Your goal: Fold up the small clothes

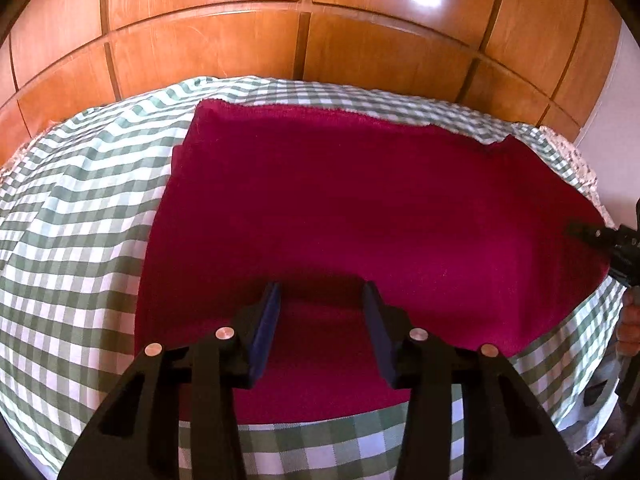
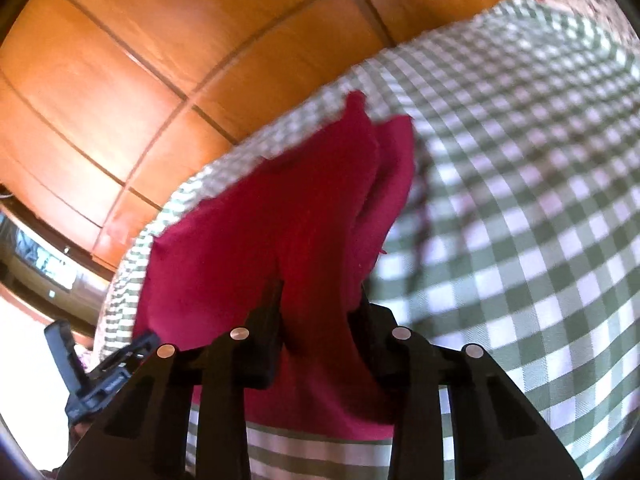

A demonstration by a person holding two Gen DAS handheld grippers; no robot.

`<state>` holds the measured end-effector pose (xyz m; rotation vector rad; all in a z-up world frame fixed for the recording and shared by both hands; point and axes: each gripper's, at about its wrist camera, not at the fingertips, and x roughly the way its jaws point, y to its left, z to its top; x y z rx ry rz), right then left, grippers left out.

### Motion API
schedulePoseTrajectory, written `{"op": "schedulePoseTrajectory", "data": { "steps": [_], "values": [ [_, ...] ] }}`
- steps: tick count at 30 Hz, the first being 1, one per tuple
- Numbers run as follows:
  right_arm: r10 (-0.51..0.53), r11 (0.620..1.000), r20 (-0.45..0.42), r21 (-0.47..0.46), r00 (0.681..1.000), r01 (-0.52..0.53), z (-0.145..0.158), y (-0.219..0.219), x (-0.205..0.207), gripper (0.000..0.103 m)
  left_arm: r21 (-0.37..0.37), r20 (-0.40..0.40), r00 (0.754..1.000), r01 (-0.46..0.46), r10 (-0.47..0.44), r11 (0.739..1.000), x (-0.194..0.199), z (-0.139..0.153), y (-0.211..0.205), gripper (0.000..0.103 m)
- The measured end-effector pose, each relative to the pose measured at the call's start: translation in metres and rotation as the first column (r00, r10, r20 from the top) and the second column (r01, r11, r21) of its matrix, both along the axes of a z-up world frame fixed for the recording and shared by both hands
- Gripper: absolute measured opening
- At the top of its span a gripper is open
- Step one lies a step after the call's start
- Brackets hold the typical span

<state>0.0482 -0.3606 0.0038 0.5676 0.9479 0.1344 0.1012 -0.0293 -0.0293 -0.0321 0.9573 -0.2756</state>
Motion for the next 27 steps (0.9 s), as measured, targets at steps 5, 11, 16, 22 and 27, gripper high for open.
{"op": "schedulePoseTrajectory", "data": {
  "steps": [5,11,16,22,27],
  "values": [
    [0.072,0.996,0.065,-0.053,0.995,-0.069,0.037,0.033,0.014,0.029,-0.084,-0.002,0.999,-0.035,0.035,0.996,-0.001,0.011,0.020,0.041],
    [0.168,0.981,0.106,-0.120,0.980,-0.155,0.067,0.089,0.034,0.028,-0.116,0.011,0.997,-0.077,0.079,0.990,-0.004,0.022,0.051,0.041],
    [0.244,0.964,0.109,-0.135,0.964,-0.229,0.074,0.139,0.051,0.027,-0.178,-0.018,0.991,-0.135,0.133,0.975,-0.005,0.025,0.084,0.042],
    [0.369,0.923,0.078,-0.152,0.926,-0.355,0.064,0.216,0.065,0.027,-0.297,-0.059,0.981,-0.195,0.186,0.935,-0.005,0.026,0.125,0.041],
    [0.465,0.874,0.038,-0.180,0.884,-0.452,0.043,0.275,0.064,0.027,-0.424,-0.094,0.977,-0.214,0.192,0.880,-0.006,0.026,0.151,0.043]
  ]
}}
